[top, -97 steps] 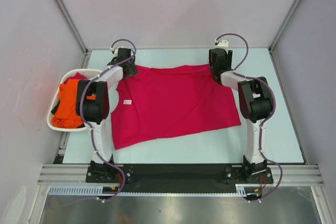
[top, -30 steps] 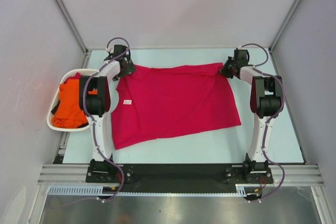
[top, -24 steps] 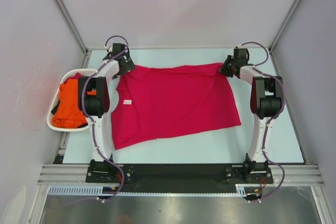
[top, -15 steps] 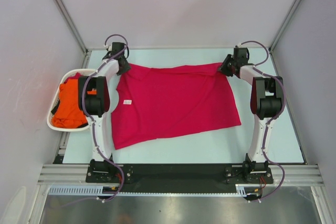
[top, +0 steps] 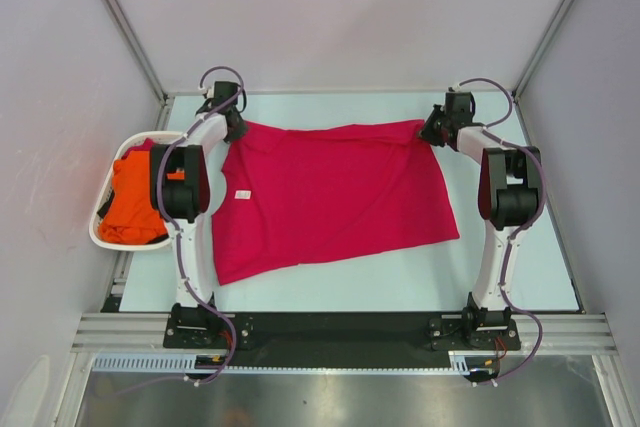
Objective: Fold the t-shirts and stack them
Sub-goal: Grap the side of the flattened tshirt furthest away from the robot with both arms
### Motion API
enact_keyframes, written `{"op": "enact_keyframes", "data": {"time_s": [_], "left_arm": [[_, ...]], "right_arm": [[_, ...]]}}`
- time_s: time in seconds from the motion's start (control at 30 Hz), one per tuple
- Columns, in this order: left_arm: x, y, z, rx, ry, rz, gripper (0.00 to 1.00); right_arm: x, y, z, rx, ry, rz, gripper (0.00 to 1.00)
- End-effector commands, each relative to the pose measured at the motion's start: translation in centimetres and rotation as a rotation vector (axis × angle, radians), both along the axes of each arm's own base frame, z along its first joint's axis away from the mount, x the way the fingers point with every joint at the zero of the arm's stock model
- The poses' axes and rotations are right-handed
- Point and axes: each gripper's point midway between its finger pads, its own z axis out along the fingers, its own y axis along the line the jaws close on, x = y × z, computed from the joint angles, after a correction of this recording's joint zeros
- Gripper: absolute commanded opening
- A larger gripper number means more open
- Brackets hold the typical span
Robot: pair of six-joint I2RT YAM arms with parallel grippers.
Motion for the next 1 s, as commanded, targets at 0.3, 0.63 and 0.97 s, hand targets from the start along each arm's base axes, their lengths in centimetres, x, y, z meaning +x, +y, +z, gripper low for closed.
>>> {"op": "enact_keyframes", "data": {"time_s": [0.3,0.63,0.97], "left_arm": [[1.4,1.7,7.3,0.057,-0.140,0.033,0.73],[0.9,2.1,3.0,0.033,-0.035,0.057,0.73],[0.6,3.5,1.5,-0.013,-0.008,0.142,0.65]], "right_arm": [[0.8,1.0,6.0,-0.006,-0.176,0.015,0.10],[0.9,0.8,6.2,-0.009,-0.183,0.019,0.10],[0.8,0.6,6.0,-0.006,-0.182,0.019,0.10]]}}
